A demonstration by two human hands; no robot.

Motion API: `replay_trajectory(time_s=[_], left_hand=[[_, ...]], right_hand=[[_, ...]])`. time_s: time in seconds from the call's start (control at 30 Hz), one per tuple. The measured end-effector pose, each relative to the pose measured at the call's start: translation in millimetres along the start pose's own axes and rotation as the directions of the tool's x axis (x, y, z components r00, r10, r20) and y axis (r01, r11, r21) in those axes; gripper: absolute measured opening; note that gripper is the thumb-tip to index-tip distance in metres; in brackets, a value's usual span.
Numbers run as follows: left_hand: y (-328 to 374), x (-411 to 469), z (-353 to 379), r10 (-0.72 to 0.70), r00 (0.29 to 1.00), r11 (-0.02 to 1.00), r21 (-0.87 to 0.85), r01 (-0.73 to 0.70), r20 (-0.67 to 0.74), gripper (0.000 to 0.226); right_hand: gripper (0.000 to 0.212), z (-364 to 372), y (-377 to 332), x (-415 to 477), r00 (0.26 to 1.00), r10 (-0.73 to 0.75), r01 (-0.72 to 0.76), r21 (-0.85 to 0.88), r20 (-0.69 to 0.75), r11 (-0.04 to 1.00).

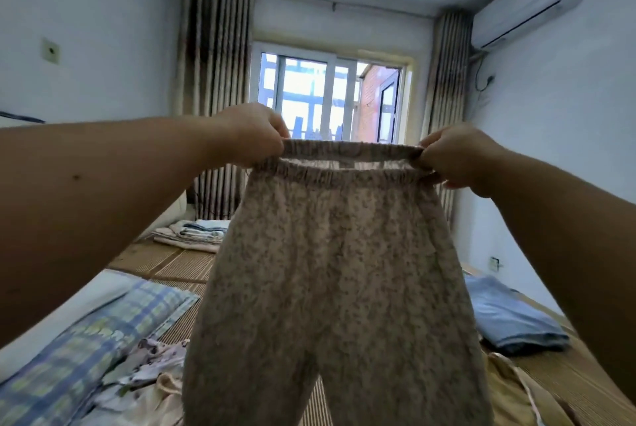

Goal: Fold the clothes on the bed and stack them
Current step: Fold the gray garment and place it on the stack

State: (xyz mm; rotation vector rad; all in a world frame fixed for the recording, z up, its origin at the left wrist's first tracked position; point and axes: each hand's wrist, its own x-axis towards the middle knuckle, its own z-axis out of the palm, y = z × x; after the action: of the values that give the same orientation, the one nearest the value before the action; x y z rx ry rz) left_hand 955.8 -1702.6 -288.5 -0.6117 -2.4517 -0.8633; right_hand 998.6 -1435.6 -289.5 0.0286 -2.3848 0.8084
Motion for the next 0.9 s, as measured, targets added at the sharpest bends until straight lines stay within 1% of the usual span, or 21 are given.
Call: replay_trajectory(time_s=[0.03, 0.07, 0.1, 0.13, 0.17, 0.2, 0.23, 0.27, 0.3, 0.37, 0.4, 0.47, 0.5, 0.53, 0.6, 0.67, 0.73, 0.77, 0.8, 0.83, 0.9], left_hand=[[1, -6, -1, 0.041, 0.995, 0.983, -0.182, -0.024, 0.093, 0.024], [1, -12, -2, 0.094, 0.980, 0.938, -0.345, -0.028, 0.176, 0.032], [-1, -16, -3, 0.144, 0.960, 0.887, -0.461, -0.017, 0.241, 0.041], [-5, -18, -4, 0.174, 0.941, 0.849, -0.528, 0.006, 0.290, 0.048], [-6, -19, -6, 0.183, 0.924, 0.841, -0.540, 0.031, 0.337, 0.053], [-8, -20, -6, 0.170, 0.909, 0.863, -0.503, 0.049, 0.381, 0.054], [-8, -20, -5, 0.146, 0.899, 0.911, -0.410, 0.041, 0.414, 0.054], [-7, -21, -4, 0.121, 0.897, 0.964, -0.266, -0.004, 0.425, 0.055], [-5, -21, -2, 0.104, 0.906, 0.992, -0.110, -0.064, 0.411, 0.055], [1, -22, 3, 0.114, 0.930, 0.978, 0.126, -0.167, 0.351, 0.053], [3, -23, 4, 0.126, 0.935, 0.960, 0.197, -0.199, 0.331, 0.049], [3, -23, 6, 0.147, 0.932, 0.931, 0.272, -0.244, 0.332, 0.040], [2, -22, 6, 0.156, 0.931, 0.926, 0.280, -0.254, 0.329, 0.040], [0, -22, 5, 0.163, 0.933, 0.932, 0.260, -0.252, 0.321, 0.043], [-4, -22, 0, 0.171, 0.923, 0.961, 0.150, -0.233, 0.344, 0.048], [-7, -24, -4, 0.167, 0.896, 0.978, 0.046, -0.203, 0.411, 0.050], [-8, -27, -4, 0.165, 0.887, 0.986, -0.074, -0.148, 0.431, 0.036], [-8, -28, -3, 0.169, 0.889, 0.979, -0.179, -0.100, 0.426, 0.029], [-9, -27, -1, 0.176, 0.893, 0.948, -0.315, -0.041, 0.414, 0.026], [-9, -27, 1, 0.188, 0.900, 0.885, -0.466, 0.019, 0.393, 0.022], [-9, -25, 8, 0.194, 0.924, 0.706, -0.701, 0.103, 0.330, 0.016]], right_hand=[[0.022, -2, 2, -5, 0.996, -0.001, 0.000, 0.007, 0.090, 1.000], [0.025, -6, 4, -11, 0.984, -0.020, 0.017, 0.018, 0.176, 1.000], [0.027, -10, 8, -17, 0.968, -0.052, 0.041, 0.050, 0.247, 0.998], [0.029, -15, 12, -23, 0.950, -0.089, 0.055, 0.120, 0.300, 0.991], [0.032, -21, 15, -28, 0.933, -0.123, 0.051, 0.215, 0.337, 0.975], [0.035, -25, 18, -33, 0.919, -0.151, 0.037, 0.302, 0.365, 0.952], [0.040, -27, 19, -36, 0.909, -0.169, 0.023, 0.360, 0.380, 0.933], [0.045, -28, 19, -40, 0.901, -0.181, 0.018, 0.383, 0.394, 0.924], [0.050, -26, 18, -42, 0.896, -0.181, 0.015, 0.379, 0.405, 0.925], [0.056, -21, 14, -49, 0.889, -0.189, 0.054, 0.312, 0.417, 0.948], [0.055, -19, 13, -51, 0.883, -0.196, 0.084, 0.267, 0.426, 0.960], [0.040, -17, 13, -57, 0.863, -0.218, 0.126, 0.225, 0.455, 0.966], [0.032, -18, 14, -60, 0.853, -0.220, 0.117, 0.237, 0.474, 0.964], [0.029, -19, 16, -62, 0.844, -0.221, 0.108, 0.249, 0.488, 0.962], [0.027, -24, 23, -62, 0.831, -0.234, 0.125, 0.240, 0.505, 0.963], [0.027, -31, 31, -60, 0.827, -0.260, 0.157, 0.238, 0.499, 0.958], [0.037, -36, 38, -56, 0.824, -0.287, 0.146, 0.307, 0.488, 0.940], [0.037, -38, 40, -54, 0.825, -0.303, 0.124, 0.372, 0.476, 0.920], [0.032, -38, 41, -52, 0.833, -0.325, 0.107, 0.445, 0.449, 0.889], [0.025, -39, 42, -49, 0.852, -0.336, 0.098, 0.510, 0.400, 0.855], [0.015, -39, 44, -44, 0.891, -0.321, 0.067, 0.604, 0.323, 0.794]])
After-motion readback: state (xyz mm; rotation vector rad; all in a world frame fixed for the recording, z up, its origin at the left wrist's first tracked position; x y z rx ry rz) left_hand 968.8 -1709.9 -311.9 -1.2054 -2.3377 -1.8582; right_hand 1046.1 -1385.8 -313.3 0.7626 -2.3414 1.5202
